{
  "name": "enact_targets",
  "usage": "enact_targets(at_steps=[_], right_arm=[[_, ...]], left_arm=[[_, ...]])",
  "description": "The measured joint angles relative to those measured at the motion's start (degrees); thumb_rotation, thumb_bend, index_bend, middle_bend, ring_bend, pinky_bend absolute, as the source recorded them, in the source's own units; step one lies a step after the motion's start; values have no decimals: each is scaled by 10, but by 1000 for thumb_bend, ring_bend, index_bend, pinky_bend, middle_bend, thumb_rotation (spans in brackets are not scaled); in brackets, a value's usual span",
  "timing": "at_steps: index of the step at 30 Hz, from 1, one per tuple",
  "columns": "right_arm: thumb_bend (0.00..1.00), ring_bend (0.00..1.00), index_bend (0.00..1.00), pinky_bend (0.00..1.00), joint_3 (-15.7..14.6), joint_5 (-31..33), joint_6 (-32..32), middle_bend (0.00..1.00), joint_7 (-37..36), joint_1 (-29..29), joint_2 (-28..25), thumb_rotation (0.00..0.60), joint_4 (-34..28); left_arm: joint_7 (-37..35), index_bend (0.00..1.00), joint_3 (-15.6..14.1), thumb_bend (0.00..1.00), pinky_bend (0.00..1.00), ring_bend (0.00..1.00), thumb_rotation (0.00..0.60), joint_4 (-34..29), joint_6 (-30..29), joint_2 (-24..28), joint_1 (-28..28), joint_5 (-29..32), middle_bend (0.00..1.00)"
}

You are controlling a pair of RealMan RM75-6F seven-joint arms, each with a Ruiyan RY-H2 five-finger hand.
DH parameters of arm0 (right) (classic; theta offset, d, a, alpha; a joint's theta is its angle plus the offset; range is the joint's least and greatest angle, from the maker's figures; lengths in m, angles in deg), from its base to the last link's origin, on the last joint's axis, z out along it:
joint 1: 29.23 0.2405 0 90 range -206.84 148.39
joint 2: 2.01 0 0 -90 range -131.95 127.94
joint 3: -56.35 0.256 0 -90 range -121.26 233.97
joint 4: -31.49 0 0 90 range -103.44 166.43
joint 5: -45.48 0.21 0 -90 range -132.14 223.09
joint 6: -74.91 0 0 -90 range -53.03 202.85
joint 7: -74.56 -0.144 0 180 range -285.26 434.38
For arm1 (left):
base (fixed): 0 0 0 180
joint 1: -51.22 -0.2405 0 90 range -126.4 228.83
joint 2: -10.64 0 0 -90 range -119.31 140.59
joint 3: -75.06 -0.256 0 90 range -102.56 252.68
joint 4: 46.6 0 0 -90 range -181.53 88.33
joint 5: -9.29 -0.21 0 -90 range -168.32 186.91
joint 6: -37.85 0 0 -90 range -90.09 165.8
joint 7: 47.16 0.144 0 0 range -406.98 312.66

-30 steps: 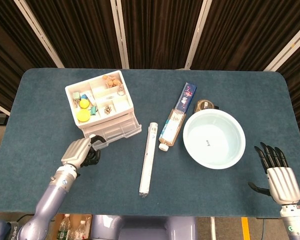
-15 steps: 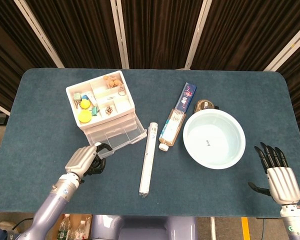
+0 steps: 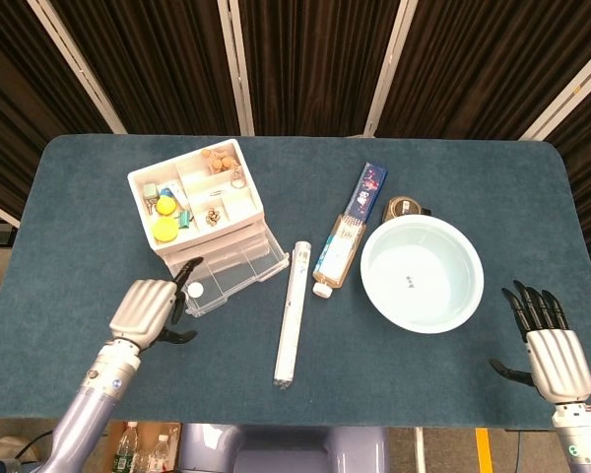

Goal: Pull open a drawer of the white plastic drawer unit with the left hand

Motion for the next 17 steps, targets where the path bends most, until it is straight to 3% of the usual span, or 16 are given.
enact_targets(at_steps=[6, 11, 17], right_arm=[[127, 0, 0, 0, 3, 3, 0, 0, -2, 0, 0, 600, 1], [126, 0, 0, 0, 5, 7, 2, 0, 4, 0, 2, 600, 3], [126, 0, 0, 0, 7, 10, 6, 0, 21, -2, 5, 600, 4]], left_arm=[[-1, 48, -59, 14, 177, 43, 600, 22, -40, 24, -49, -113, 100], [-55, 9, -118, 0, 74, 0, 600, 94, -95, 46, -121, -240, 0], [-136, 0, -150, 0, 58, 0, 600, 239, -149, 55, -199, -297, 0]])
